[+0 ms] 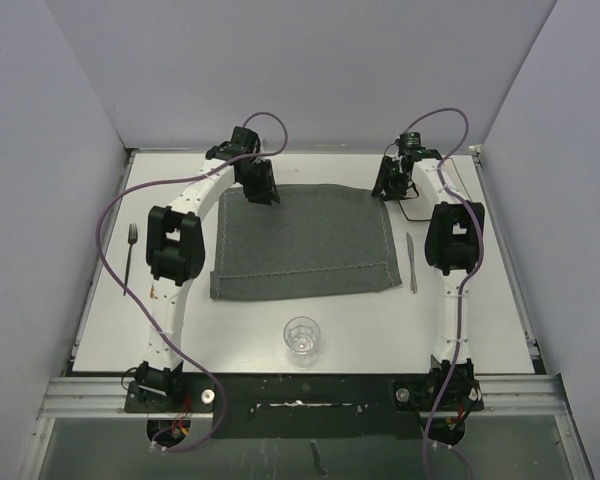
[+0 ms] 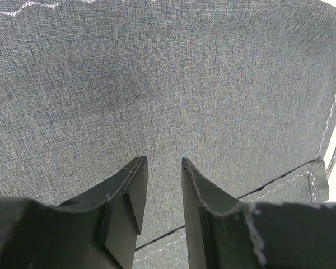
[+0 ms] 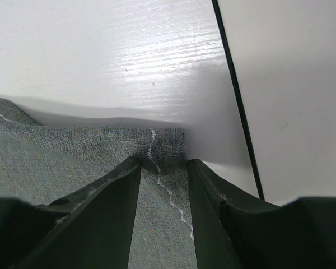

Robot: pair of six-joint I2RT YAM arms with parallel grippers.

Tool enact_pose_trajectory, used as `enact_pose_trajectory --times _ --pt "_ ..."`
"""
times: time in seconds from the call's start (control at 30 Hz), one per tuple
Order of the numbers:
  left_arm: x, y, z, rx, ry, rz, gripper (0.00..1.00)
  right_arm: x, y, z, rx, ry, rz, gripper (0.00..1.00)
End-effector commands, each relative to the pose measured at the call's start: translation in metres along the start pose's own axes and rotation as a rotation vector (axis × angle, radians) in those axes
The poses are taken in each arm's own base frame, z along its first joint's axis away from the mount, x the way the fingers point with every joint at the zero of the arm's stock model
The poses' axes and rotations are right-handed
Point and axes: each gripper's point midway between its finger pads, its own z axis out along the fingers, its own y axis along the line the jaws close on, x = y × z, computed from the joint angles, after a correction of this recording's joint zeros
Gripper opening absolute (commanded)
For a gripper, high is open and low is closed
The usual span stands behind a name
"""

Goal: Set the dinner table for one person
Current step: Flatten out the napkin at the center of the board.

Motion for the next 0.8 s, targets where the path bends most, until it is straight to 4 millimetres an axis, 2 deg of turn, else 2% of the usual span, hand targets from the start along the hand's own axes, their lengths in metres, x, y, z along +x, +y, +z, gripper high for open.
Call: enact_pose_trajectory --times 0.0,0.1,0.17,0.23,0.3,0.4,0.53,0.63,0.67,0.77 --pt "-0.005 -0.005 0.003 0.020 -0.011 0.026 0.29 -0.022 0.010 -0.008 -0.043 -0.062 -0.010 0.40" --pt "-0.004 -0.004 0.004 0.019 -0.006 0.023 0.29 -0.021 0.013 -0.009 -0.061 -0.065 -0.018 0.32" --pt "-0.003 -0.004 0.004 0.019 -0.004 0.023 0.28 -0.026 0.019 -0.015 -0.073 -0.090 -0.039 0.20" --pt "-0.002 -0.004 0.004 0.019 -0.003 0.023 0.28 -0.021 0.021 -0.014 -0.071 -0.095 -0.062 0.10" --pt "0.000 -0.003 0.005 0.016 0.002 0.023 0.27 -0.025 0.029 -0.023 -0.089 -0.128 -0.092 0.04" --pt "0.004 0.000 0.006 0.006 0.011 0.021 0.23 -0.029 0.045 -0.034 -0.112 -0.165 -0.161 0.01" --pt "0.012 0.007 0.010 -0.021 0.037 0.012 0.13 -0.023 0.071 -0.051 -0.092 -0.193 -0.328 0.01" --pt "0.019 0.011 0.014 -0.035 0.058 0.000 0.06 -0.009 0.097 -0.064 -0.075 -0.210 -0.484 0.01" --pt "0.020 0.012 0.016 -0.038 0.062 -0.003 0.04 0.000 0.110 -0.068 -0.073 -0.217 -0.542 0.01" --pt "0.025 0.014 0.019 -0.048 0.079 -0.009 0.00 0.020 0.132 -0.081 -0.078 -0.236 -0.667 0.01"
